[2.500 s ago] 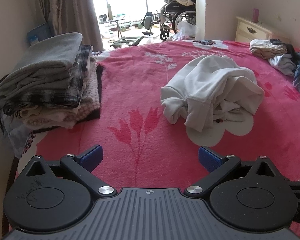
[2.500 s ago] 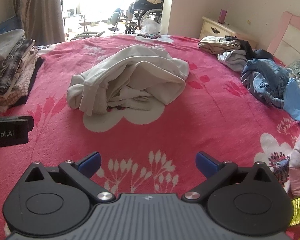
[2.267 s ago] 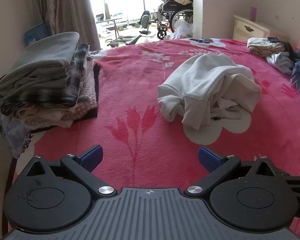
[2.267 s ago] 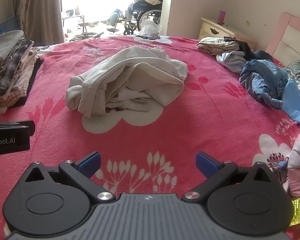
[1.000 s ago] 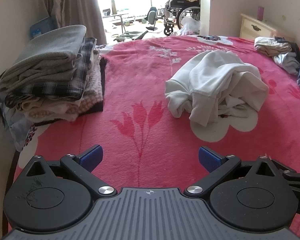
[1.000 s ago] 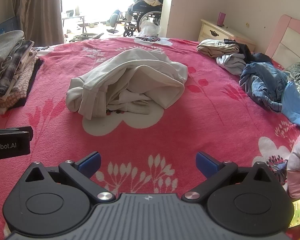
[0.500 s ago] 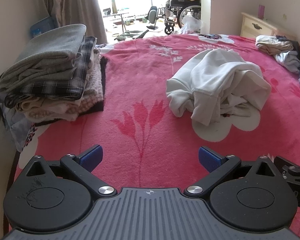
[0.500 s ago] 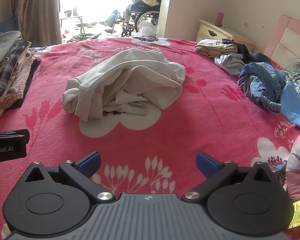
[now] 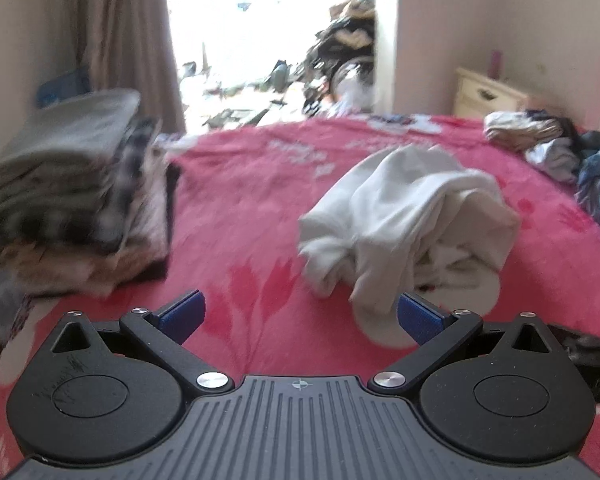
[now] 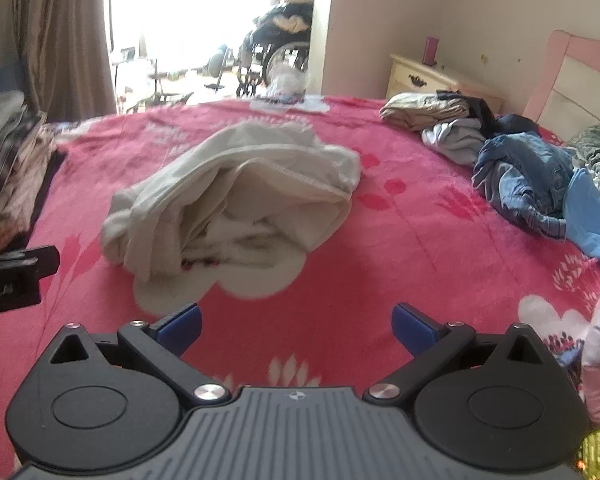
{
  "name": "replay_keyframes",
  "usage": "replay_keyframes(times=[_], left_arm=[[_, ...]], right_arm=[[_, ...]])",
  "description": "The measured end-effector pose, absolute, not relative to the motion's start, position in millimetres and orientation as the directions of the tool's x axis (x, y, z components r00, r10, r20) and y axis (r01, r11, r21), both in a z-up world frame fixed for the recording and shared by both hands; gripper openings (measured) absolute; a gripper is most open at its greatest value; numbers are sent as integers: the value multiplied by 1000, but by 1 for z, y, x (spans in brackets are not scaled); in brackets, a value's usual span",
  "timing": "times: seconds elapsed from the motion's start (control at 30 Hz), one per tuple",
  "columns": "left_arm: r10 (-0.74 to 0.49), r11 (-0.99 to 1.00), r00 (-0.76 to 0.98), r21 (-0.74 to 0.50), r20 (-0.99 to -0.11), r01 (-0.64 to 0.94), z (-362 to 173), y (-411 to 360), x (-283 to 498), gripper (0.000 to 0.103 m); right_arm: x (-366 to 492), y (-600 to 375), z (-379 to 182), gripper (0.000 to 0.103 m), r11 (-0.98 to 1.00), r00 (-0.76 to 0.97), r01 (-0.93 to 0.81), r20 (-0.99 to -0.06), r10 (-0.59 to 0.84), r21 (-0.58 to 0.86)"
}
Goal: Fold clothes
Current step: 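Grasp the cream sweatshirt edge with the left gripper while the right gripper grasps another edge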
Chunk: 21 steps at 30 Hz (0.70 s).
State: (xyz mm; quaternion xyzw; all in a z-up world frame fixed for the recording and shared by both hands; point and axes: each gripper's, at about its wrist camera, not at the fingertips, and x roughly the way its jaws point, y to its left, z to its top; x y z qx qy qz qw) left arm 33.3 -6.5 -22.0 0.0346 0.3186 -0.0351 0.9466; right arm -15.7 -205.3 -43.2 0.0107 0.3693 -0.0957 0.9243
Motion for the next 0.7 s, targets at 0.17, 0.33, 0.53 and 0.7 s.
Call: replay_keyframes(times=[0.17, 0.33, 0.53, 0.7], left_arm=[[-135, 982, 807, 32, -575, 186, -23, -22, 74, 103], [-199, 963, 815, 47, -544, 267, -22, -50, 113, 103], [-257, 932, 779, 67, -572, 356, -29, -88, 168, 103], [-289, 888, 695, 88, -658, 452, -52, -110, 194, 98]], right_arm=[[10, -243, -55, 103, 969, 727, 242, -669, -154, 40], [44, -296, -69, 99, 918, 745, 325, -659, -100, 227], [106, -349, -87, 93, 818, 775, 371, -632, -11, 440], [164, -362, -114, 88, 789, 748, 351, -658, 86, 503]])
